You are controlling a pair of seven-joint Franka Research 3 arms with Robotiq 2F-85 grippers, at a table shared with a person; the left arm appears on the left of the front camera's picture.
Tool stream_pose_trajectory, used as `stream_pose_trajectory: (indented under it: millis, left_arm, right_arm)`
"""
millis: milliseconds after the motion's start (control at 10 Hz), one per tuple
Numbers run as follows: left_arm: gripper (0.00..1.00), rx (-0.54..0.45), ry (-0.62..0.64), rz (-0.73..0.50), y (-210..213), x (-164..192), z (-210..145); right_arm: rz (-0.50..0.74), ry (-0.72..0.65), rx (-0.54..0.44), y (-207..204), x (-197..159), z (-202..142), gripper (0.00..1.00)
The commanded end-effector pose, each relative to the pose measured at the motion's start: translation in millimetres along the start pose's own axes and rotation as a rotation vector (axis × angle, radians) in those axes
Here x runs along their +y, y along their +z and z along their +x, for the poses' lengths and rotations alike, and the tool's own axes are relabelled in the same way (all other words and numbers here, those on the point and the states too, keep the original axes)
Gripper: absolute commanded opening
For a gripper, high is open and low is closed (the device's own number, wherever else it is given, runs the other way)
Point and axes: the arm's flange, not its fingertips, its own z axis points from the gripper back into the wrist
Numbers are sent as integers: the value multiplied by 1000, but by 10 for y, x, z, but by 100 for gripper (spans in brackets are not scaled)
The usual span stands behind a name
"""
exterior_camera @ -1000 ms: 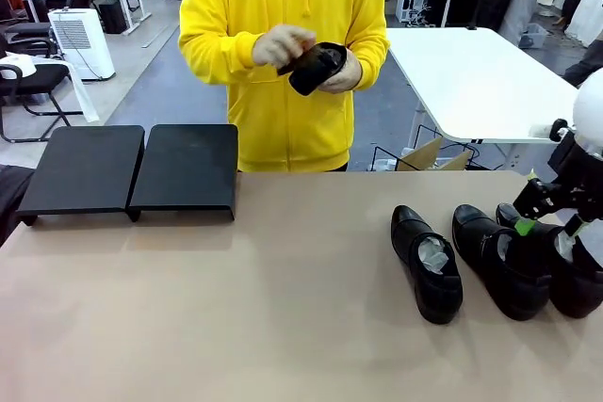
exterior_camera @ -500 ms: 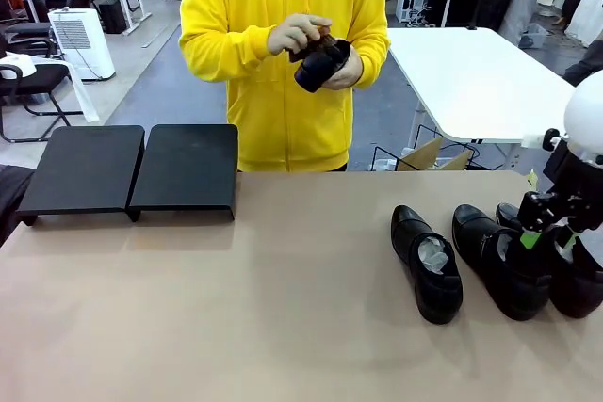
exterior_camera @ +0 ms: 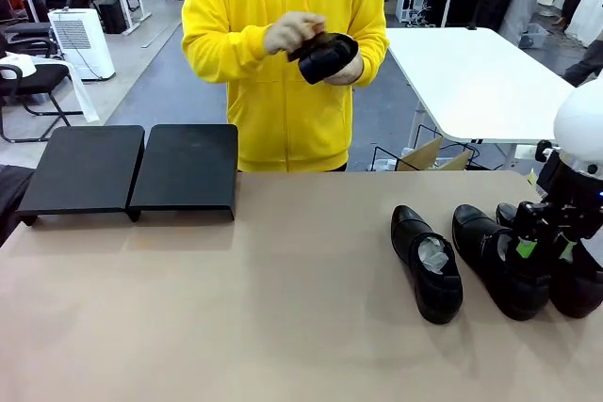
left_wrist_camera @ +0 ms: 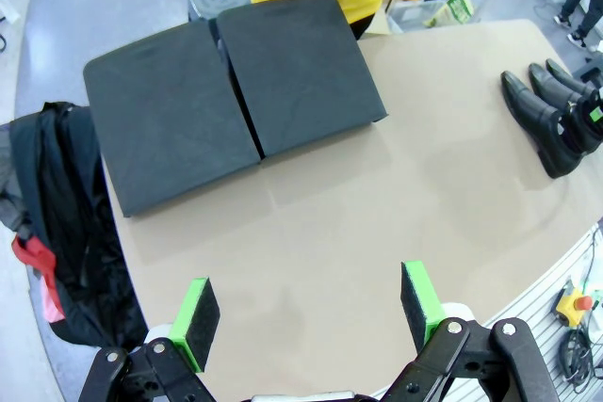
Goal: Organize the shoes by placing them on the stand.
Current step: Pick up one Shoe and place it in the middle of the table.
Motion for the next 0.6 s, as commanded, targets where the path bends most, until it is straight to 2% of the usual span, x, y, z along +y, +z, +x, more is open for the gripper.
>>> stream_pose_trajectory:
  millis: [0, 500]
  left_arm:
    - [100, -4, -13, -14, 3, 1, -8]
    - [100, -4, -13, -14, 3, 1, -8]
  right_arm:
    - [7, 32, -24, 17, 60, 19, 65]
    - [26, 30, 0, -117, 114, 89, 65]
